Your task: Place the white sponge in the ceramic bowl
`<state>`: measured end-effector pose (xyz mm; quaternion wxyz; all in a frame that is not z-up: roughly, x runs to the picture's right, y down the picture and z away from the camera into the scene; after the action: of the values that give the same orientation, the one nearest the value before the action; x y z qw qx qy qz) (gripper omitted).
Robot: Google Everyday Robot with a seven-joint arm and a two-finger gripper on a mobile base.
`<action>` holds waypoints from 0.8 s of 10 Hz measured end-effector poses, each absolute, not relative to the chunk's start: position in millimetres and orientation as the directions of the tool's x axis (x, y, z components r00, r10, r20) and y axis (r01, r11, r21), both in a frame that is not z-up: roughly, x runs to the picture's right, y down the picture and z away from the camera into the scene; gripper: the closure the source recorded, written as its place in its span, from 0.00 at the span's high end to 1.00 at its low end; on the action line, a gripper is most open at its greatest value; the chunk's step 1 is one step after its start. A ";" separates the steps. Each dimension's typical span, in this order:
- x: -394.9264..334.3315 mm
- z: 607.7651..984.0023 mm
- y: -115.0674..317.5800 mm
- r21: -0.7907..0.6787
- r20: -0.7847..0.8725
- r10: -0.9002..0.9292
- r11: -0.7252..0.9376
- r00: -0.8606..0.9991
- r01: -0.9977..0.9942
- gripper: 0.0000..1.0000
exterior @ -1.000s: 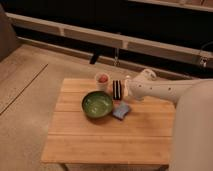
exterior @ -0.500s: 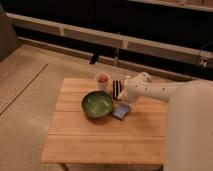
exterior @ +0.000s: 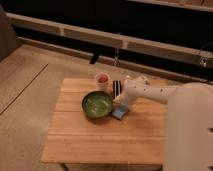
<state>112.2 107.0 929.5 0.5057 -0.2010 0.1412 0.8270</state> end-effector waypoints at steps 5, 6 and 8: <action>131.5 933.8 118.0 0.094 -0.515 0.741 -0.451 -0.431 -0.888 0.31; 134.1 934.6 120.2 0.105 -0.523 0.734 -0.449 -0.434 -0.887 0.20; 139.4 934.6 120.5 0.121 -0.525 0.730 -0.446 -0.438 -0.887 0.03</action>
<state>139.4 120.5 934.6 0.4895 -0.2029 0.1937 0.8257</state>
